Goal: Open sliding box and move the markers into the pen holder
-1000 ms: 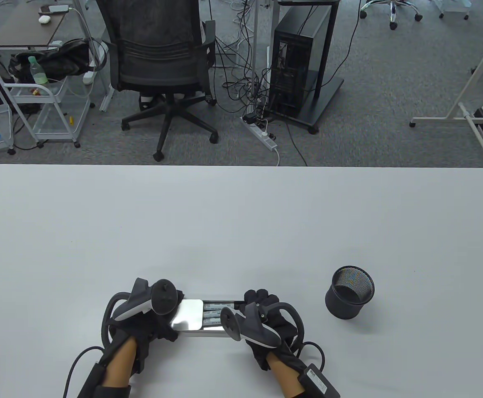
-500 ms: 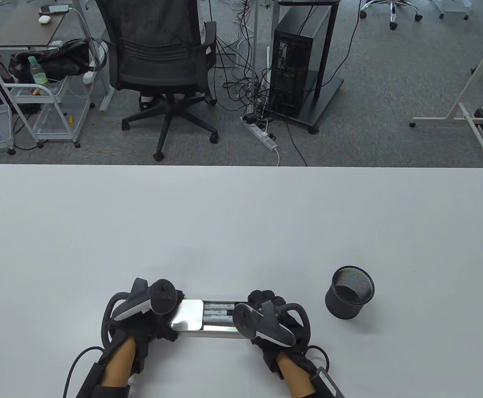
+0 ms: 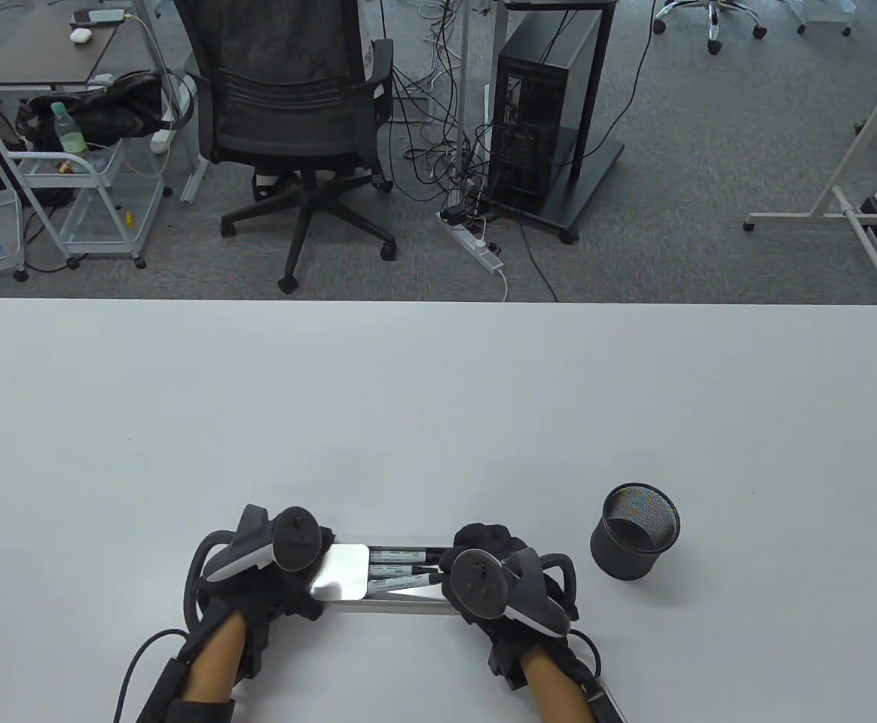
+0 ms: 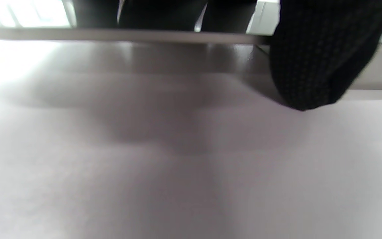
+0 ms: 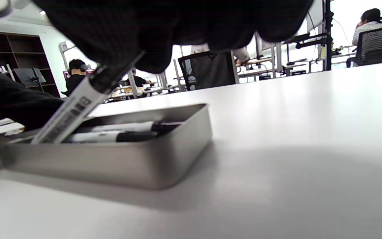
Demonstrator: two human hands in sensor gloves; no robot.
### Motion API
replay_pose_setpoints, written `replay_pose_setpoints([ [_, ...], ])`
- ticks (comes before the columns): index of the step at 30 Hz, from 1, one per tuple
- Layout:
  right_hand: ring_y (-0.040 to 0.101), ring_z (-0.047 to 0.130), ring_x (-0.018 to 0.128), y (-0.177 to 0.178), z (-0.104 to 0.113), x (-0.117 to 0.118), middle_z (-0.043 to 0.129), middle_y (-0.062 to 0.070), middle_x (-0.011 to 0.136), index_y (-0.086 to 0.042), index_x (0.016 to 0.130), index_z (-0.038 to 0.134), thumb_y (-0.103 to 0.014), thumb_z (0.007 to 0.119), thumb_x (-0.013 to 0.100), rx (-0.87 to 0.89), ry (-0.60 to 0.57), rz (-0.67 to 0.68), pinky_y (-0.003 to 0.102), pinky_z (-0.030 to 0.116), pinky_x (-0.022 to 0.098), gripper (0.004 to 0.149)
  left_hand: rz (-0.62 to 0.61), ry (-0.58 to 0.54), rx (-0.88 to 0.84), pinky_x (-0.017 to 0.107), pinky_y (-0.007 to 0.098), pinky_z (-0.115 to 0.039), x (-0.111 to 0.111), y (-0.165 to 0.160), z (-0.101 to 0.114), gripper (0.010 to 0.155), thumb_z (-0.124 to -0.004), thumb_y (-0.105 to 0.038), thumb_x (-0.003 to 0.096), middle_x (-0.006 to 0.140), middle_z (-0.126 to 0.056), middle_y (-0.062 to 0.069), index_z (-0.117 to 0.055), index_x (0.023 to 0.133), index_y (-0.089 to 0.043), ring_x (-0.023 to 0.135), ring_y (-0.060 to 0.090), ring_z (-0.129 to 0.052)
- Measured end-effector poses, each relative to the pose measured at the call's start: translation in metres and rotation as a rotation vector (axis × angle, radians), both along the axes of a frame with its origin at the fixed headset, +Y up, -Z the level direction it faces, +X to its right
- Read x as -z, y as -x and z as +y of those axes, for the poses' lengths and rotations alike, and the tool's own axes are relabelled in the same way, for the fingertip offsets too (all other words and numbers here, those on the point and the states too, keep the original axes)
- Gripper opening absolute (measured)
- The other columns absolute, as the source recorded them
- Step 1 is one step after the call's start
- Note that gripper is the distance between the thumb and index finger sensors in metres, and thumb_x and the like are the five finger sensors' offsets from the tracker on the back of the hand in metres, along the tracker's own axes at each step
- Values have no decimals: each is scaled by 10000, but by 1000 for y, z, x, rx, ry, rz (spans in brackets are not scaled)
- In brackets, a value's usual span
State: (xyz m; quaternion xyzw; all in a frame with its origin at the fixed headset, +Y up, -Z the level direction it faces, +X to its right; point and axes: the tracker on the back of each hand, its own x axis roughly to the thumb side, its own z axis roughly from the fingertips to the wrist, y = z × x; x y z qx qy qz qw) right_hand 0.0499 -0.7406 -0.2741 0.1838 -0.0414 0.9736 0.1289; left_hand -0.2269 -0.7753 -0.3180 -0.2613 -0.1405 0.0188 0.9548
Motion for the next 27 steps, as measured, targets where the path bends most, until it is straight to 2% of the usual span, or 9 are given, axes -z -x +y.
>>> replay_pose_setpoints([
  [7,346,745,819,4,7,-6,747,34,894,-221,759,829,-395,835,414,65,-68,16,503,677,625,386,0,0,-1,776,550,-421,0,0,0,814,-781,-615,417,1176,-366,2,-342,1061,-377,1062,260,-411],
  [14,352,796,797,5,12,-10,733,47,905,-229,777,806,-391,812,436,296,-89,27,486,726,582,378,-1,1,-2,776,550,-420,0,0,0,813,-780,-614,418,1176,-366,3,-342,1061,-378,1061,262,-410],
  [22,319,901,704,17,9,-15,820,61,848,-300,799,772,-397,779,463,473,-69,68,437,794,498,350,-1,2,-3,776,551,-417,0,0,0,812,-778,-614,420,1176,-362,4,-340,1061,-377,1061,263,-407],
  [27,292,918,682,25,10,-20,831,52,829,-267,826,745,-380,758,472,463,-112,70,413,806,483,371,-1,2,-3,777,551,-416,0,0,0,812,-777,-616,421,1176,-360,3,-337,1061,-378,1062,261,-404],
])
